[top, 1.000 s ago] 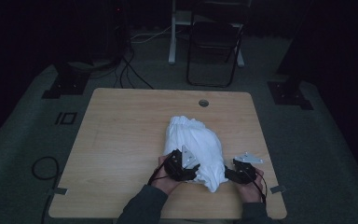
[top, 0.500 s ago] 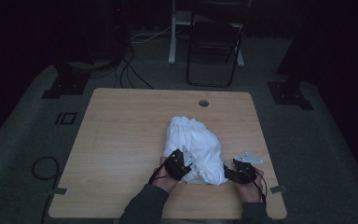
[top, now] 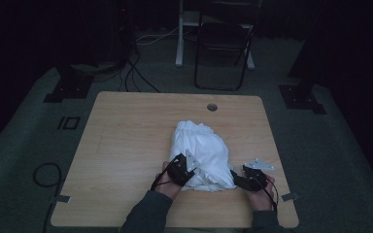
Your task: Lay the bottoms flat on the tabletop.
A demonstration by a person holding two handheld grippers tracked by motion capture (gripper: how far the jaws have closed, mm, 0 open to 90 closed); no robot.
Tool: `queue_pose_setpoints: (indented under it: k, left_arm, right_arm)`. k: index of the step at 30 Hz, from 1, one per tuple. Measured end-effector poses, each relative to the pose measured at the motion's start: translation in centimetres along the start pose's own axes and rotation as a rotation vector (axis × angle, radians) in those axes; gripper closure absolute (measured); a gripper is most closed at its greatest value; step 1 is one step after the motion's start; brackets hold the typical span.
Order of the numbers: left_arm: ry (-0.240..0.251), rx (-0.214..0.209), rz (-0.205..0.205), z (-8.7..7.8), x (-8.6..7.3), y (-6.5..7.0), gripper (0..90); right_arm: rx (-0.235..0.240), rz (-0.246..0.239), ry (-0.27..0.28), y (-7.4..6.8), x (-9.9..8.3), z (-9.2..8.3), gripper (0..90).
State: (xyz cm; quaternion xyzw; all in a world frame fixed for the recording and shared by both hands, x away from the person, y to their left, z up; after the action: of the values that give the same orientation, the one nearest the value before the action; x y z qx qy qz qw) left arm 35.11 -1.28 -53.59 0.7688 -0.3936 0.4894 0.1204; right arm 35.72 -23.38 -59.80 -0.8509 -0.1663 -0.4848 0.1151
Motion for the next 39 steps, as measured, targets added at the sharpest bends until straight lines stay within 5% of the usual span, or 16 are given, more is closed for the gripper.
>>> queue_pose_setpoints:
  k: [23, 39]
  left_arm:
    - [0.023, 0.117, -0.09, -3.5, -1.7, -5.2, 87.3]
    - [-0.013, 0.237, -0.195, -6.3, -5.4, -10.0, 87.2]
  right_arm:
    - [0.003, -0.003, -0.001, 0.0, 0.0, 0.0, 38.1]
    - [0.003, -0.003, -0.001, 0.0, 0.0, 0.0, 37.9]
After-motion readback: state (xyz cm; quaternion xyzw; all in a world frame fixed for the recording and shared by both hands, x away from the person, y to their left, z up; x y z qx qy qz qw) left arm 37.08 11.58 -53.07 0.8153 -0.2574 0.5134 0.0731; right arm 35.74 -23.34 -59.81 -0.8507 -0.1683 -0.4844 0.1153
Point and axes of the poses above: each handheld gripper's, and its own axes: z roughly forward along the jaws, x roughly out of its top, y roughly to its right, the point moved 7 cm from there along z, roughly forward along the jaws, and after that the axes turned 10 degrees about y, right-handed, at the moved point
